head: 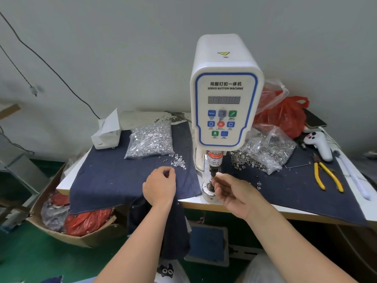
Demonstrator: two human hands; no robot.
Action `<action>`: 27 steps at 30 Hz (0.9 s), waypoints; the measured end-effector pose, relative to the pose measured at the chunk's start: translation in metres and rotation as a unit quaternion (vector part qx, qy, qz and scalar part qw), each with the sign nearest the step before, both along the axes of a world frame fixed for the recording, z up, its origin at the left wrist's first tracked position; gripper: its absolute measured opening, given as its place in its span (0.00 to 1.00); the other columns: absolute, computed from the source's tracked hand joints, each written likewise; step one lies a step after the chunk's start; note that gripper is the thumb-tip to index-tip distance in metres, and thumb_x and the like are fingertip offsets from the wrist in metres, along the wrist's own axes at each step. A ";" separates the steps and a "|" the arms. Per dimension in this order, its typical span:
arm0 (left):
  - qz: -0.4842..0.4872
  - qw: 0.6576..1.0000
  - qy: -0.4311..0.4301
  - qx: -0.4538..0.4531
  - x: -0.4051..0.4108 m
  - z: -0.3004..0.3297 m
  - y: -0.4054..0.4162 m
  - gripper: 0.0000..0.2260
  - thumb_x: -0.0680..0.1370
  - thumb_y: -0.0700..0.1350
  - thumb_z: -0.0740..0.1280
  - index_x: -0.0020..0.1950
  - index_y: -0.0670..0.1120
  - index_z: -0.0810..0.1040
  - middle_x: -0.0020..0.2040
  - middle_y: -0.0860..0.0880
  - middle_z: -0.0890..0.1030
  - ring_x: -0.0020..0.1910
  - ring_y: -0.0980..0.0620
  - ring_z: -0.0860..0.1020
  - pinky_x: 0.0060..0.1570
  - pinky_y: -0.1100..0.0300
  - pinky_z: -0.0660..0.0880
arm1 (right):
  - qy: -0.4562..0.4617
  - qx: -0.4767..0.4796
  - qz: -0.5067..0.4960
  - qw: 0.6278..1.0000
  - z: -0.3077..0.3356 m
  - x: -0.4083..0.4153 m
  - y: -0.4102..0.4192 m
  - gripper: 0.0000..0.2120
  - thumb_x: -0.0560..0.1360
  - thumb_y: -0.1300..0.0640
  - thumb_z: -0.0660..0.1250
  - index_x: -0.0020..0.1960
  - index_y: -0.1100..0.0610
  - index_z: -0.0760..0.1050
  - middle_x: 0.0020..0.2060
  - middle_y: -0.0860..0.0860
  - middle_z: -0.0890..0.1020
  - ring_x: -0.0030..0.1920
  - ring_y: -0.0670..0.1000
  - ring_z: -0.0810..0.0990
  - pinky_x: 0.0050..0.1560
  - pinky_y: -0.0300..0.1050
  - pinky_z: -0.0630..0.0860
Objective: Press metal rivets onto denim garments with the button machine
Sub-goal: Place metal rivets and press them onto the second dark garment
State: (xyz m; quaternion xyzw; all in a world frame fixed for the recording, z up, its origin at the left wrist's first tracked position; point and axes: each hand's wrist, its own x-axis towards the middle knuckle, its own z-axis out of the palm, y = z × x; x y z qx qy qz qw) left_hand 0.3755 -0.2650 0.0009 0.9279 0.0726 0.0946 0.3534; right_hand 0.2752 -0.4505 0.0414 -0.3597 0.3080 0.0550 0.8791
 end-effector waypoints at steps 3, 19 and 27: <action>-0.042 0.998 0.013 -0.055 -0.007 0.008 0.008 0.06 0.82 0.53 0.68 0.51 0.57 0.86 0.45 0.57 0.85 0.50 0.49 0.82 0.46 0.57 0.73 | -0.004 -0.009 0.007 1.000 0.002 0.000 -0.001 0.14 0.78 0.64 0.71 0.35 0.67 0.85 0.37 0.61 0.85 0.30 0.50 0.83 0.28 0.39 0.80; -0.253 0.957 0.024 -0.140 -0.047 0.035 -0.039 0.06 0.80 0.49 0.75 0.45 0.61 0.84 0.35 0.64 0.83 0.37 0.64 0.80 0.36 0.73 0.72 | -0.019 -0.331 -0.045 0.942 -0.008 -0.021 -0.034 0.09 0.77 0.56 0.71 0.44 0.60 0.87 0.34 0.55 0.84 0.32 0.48 0.78 0.35 0.40 0.78; -0.270 0.956 0.030 -0.114 -0.049 0.034 -0.041 0.04 0.80 0.50 0.75 0.47 0.59 0.85 0.28 0.62 0.78 0.30 0.63 0.75 0.32 0.70 0.70 | -0.013 -0.354 -0.031 0.935 -0.025 -0.028 -0.043 0.11 0.82 0.56 0.67 0.48 0.59 0.86 0.35 0.55 0.85 0.33 0.48 0.79 0.36 0.40 0.79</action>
